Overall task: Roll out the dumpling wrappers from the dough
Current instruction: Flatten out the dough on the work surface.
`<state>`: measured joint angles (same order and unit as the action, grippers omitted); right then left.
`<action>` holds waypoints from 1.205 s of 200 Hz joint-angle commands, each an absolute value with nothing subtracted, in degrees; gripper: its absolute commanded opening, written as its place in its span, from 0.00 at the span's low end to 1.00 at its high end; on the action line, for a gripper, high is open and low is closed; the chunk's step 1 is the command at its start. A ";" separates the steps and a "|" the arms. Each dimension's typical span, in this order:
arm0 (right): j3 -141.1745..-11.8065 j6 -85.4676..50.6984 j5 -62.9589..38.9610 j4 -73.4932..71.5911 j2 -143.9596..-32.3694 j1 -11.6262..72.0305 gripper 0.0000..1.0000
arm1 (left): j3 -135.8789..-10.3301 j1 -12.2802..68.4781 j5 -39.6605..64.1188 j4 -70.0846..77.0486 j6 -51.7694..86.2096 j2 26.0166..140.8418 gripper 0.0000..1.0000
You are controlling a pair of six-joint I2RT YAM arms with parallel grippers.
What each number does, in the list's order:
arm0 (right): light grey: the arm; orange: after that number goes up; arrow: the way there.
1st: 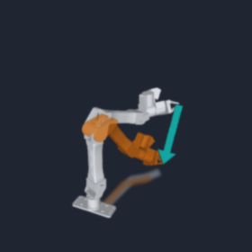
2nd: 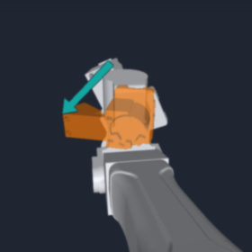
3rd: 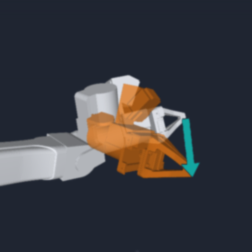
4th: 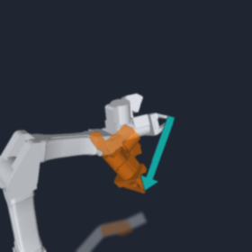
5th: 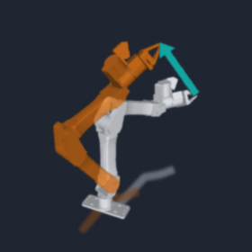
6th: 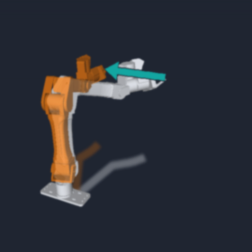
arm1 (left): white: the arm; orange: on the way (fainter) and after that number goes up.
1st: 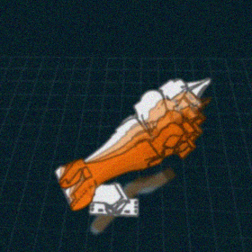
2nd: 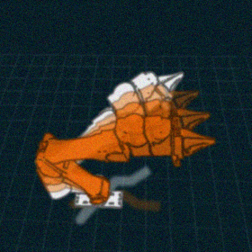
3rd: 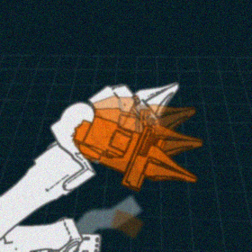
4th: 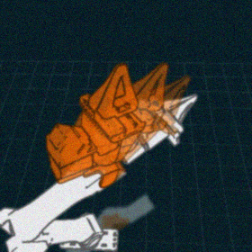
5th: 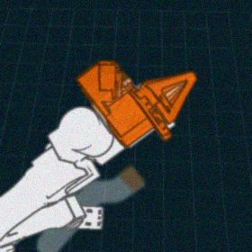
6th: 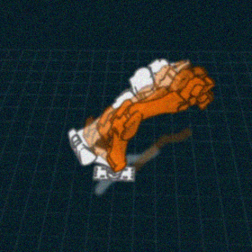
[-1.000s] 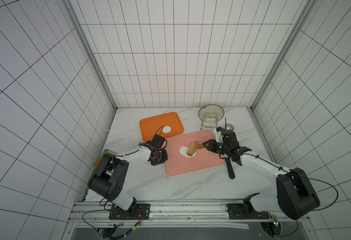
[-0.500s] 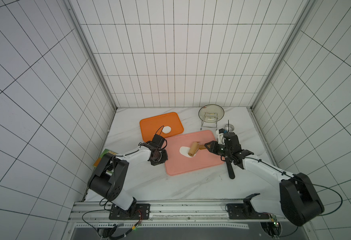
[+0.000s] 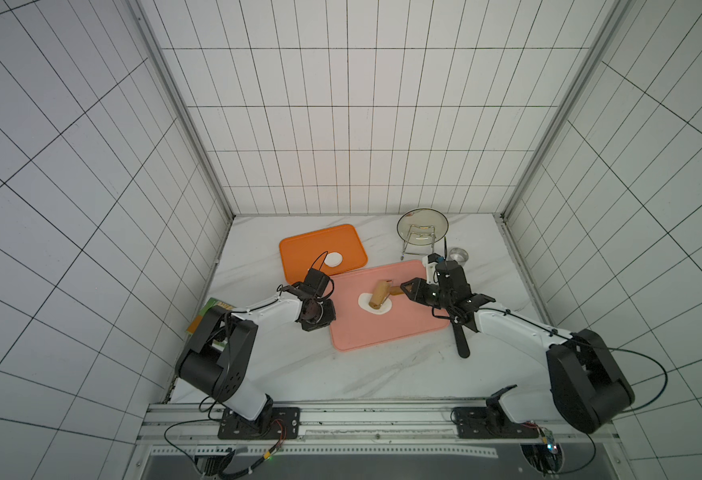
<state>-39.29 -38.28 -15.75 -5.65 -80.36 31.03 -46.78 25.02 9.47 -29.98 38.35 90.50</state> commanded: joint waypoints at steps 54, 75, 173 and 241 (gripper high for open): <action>-32.20 -31.63 -4.75 23.77 -75.36 27.75 0.00 | -44.93 24.35 4.48 -29.88 37.79 92.85 0.00; -31.55 -32.28 -5.82 21.55 -77.39 27.83 0.00 | -44.78 24.35 4.72 -29.58 37.80 93.09 0.00; -31.00 -34.08 -7.91 17.21 -81.94 28.09 0.00 | -44.77 24.35 4.83 -29.53 38.16 93.51 0.00; -30.19 -33.44 -6.70 23.63 -76.10 25.66 0.00 | -44.74 23.78 4.97 -29.58 37.88 93.16 0.00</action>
